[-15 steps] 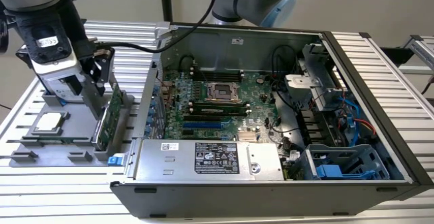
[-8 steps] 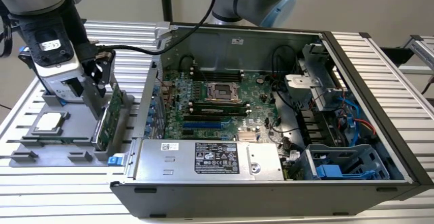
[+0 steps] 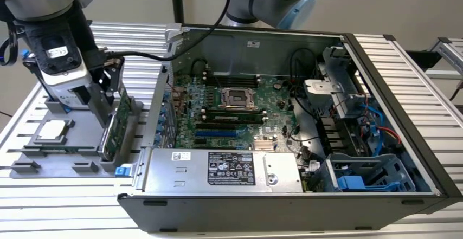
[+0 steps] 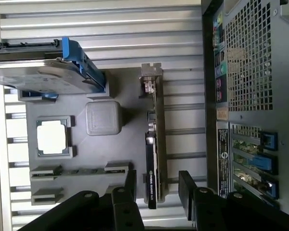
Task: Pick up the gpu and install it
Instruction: 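Pick up the gpu and move the gpu toward the slot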
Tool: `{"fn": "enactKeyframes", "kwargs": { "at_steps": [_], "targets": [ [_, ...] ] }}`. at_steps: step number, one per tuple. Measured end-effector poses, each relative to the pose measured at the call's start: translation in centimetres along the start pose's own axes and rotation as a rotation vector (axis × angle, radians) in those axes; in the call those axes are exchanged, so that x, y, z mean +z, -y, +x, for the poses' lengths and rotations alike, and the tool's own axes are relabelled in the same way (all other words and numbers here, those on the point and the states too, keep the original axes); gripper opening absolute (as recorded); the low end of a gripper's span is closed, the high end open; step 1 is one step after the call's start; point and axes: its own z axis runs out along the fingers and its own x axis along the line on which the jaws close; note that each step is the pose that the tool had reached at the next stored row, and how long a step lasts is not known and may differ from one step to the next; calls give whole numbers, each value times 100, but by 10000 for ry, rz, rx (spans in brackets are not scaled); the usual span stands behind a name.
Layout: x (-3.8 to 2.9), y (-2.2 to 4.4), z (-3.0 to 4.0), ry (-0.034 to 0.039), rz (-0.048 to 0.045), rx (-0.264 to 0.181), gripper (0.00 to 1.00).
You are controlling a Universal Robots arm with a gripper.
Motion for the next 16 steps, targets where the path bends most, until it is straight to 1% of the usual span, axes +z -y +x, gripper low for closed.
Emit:
{"fn": "enactKeyframes", "kwargs": {
  "at_steps": [6,10,16],
  "targets": [
    [47,-23,6,4,-1,-6,100],
    [91,-34,9,5,0,-8,100],
    [168,-74,15,6,-2,-10,100]
  ]
}}
